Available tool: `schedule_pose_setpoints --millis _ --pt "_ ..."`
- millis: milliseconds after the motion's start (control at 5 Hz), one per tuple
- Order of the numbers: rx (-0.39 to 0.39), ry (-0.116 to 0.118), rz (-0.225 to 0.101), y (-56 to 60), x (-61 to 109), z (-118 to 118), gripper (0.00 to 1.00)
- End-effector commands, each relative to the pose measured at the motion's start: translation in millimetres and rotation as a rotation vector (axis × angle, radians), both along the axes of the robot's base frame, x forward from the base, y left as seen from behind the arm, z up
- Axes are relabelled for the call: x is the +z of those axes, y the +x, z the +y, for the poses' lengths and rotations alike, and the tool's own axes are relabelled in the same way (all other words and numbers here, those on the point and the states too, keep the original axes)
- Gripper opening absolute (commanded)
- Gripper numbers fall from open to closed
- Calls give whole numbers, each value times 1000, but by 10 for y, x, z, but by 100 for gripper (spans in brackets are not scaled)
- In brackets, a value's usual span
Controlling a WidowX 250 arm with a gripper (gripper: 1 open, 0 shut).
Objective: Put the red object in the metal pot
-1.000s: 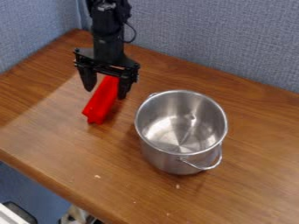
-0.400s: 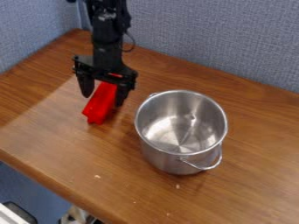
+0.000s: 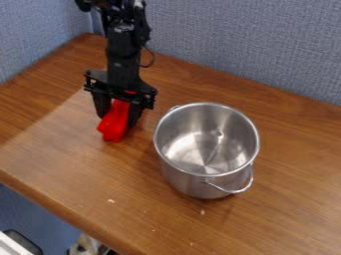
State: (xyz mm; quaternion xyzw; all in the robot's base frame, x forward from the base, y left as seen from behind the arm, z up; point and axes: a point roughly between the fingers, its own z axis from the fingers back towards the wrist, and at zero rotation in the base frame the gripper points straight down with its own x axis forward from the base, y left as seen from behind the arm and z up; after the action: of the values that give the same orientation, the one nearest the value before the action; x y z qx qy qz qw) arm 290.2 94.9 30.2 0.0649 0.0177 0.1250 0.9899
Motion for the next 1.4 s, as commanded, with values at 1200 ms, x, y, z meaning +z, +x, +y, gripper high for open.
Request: schedule_pose_setpoints --millis 1200 --pt "17 -2 -22 -65 169 31 0"
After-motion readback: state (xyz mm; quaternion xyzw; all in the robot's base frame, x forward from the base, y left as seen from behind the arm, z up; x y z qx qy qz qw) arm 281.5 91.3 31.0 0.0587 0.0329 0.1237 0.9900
